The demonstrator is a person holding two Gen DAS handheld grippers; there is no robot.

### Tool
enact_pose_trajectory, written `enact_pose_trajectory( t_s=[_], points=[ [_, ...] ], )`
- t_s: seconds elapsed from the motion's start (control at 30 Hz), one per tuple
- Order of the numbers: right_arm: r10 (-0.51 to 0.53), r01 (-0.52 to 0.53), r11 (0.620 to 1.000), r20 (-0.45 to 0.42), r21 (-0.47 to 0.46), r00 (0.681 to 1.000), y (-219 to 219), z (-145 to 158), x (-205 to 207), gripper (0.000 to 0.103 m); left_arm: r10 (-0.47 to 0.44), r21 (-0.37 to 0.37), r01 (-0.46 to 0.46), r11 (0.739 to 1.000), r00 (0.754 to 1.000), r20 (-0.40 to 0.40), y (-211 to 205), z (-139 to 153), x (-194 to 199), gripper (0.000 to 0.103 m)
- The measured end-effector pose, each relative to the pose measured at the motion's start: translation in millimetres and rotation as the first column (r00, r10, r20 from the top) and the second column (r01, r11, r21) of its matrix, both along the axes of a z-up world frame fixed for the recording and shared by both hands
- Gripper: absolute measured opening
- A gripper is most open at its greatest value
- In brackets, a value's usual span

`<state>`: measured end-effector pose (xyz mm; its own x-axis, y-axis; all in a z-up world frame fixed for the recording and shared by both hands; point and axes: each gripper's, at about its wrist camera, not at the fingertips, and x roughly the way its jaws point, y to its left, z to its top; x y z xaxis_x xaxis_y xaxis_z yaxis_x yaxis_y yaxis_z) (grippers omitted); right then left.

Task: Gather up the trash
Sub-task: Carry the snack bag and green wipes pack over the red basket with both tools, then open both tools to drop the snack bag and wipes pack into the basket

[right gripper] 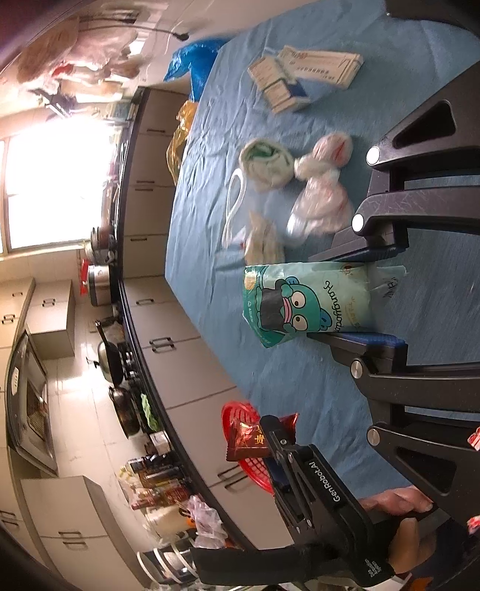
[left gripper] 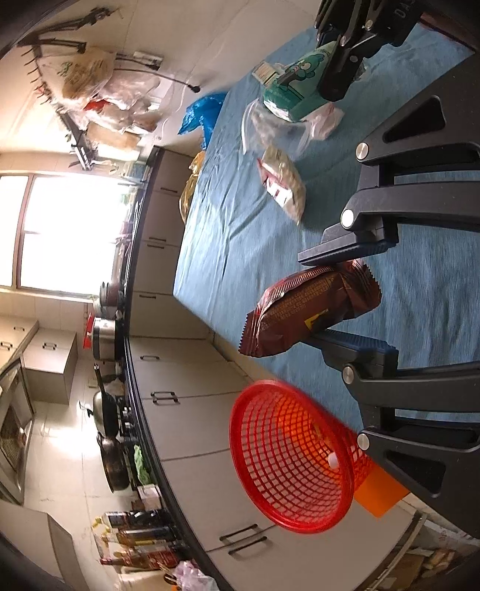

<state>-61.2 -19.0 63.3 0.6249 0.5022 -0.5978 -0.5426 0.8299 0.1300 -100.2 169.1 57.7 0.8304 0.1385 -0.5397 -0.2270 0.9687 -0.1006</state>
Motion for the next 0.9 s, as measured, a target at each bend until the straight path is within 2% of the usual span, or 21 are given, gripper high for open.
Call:
enact_pose_trajectory(
  t_s=[0.23, 0.47, 0.53, 0.8, 0.9],
  points=[
    [0.093, -0.091, 0.996, -0.074, 0.022, 0.993, 43.9, 12.4, 13.1, 0.034, 0.079, -0.068, -0.078, 0.995, 0.997, 0.015, 52.2, 12.7, -15.0, 0.034],
    [0.199, -0.195, 0.98, -0.131, 0.042, 0.971, 108.1, 26.8, 31.0, 0.037, 0.204, -0.099, -0.202, 0.974, 0.979, 0.008, 117.7, 18.3, -27.5, 0.034],
    [0.234, -0.229, 0.972, -0.146, 0.052, 0.961, 132.2, 29.4, 37.8, 0.037, 0.217, -0.129, -0.215, 0.968, 0.976, -0.005, 136.7, 16.9, -26.8, 0.034],
    [0.327, -0.309, 0.945, -0.228, 0.111, 0.917, 221.6, 23.2, 70.2, 0.039, 0.248, -0.158, -0.255, 0.954, 0.967, -0.066, 177.8, 3.6, -12.4, 0.034],
    [0.337, -0.316, 0.941, -0.249, 0.122, 0.908, 242.7, 17.7, 79.9, 0.046, 0.252, -0.154, -0.262, 0.953, 0.964, -0.082, 181.1, -0.8, -5.0, 0.034]
  ],
)
